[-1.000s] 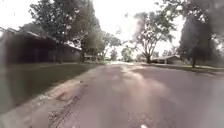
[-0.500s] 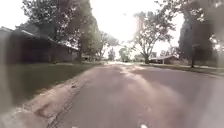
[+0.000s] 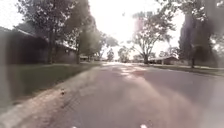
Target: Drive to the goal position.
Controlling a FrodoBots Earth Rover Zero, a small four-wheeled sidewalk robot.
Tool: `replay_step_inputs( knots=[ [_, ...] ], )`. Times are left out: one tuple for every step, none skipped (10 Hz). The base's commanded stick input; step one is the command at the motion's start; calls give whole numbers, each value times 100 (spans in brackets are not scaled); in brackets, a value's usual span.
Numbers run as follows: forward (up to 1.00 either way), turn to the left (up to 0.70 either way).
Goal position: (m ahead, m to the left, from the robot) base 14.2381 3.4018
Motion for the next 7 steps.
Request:
replay_step_inputs(
  knots=[
    [100, 0],
    [100, 0],
    [100, 0],
    [100, 0],
    [100, 0],
    [100, 0],
    [100, 0]
  ],
)
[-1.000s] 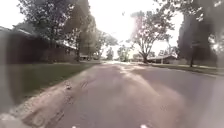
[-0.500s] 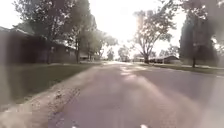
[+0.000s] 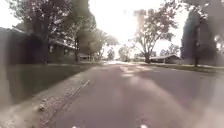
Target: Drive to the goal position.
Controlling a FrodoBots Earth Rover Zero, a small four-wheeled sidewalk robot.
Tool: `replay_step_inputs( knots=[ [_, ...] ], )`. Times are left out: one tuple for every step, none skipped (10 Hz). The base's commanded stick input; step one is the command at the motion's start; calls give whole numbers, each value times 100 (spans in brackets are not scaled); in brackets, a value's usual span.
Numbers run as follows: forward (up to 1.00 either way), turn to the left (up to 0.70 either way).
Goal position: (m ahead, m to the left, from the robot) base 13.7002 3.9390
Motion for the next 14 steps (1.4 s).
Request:
replay_step_inputs(
  knots=[
    [100, 0],
    [100, 0],
    [100, 0],
    [100, 0],
    [100, 0],
    [100, 0],
    [100, 0],
    [100, 0],
    [100, 0],
    [100, 0],
    [100, 0],
    [100, 0],
    [100, 0],
    [100, 0]
  ],
)
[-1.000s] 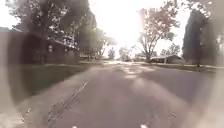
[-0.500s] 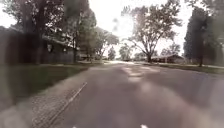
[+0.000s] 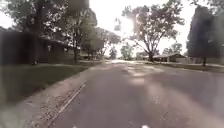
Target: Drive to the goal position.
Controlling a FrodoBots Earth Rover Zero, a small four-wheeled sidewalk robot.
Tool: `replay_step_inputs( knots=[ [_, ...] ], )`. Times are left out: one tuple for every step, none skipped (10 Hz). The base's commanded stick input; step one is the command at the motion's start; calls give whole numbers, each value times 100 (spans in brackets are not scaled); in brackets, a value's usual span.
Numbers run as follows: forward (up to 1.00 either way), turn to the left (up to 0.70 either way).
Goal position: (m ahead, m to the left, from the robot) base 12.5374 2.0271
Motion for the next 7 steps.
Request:
replay_step_inputs(
  knots=[
    [100, 0],
    [100, 0],
    [100, 0],
    [100, 0],
    [100, 0],
    [100, 0],
    [100, 0]
  ],
)
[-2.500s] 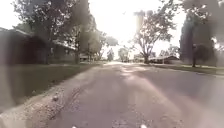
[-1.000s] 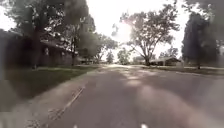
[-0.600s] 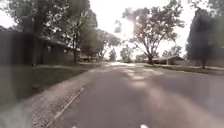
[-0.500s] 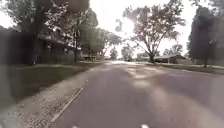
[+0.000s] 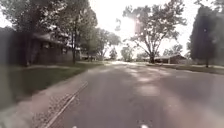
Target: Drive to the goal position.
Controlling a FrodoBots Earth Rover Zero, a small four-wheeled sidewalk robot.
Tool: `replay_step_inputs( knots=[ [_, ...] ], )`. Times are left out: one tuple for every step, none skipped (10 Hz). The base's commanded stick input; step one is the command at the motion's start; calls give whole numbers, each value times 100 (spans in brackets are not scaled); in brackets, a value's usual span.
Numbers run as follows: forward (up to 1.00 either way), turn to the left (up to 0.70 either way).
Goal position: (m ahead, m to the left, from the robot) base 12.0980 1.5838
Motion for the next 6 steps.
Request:
replay_step_inputs(
  knots=[
    [100, 0],
    [100, 0],
    [100, 0],
    [100, 0],
    [100, 0],
    [100, 0]
  ],
)
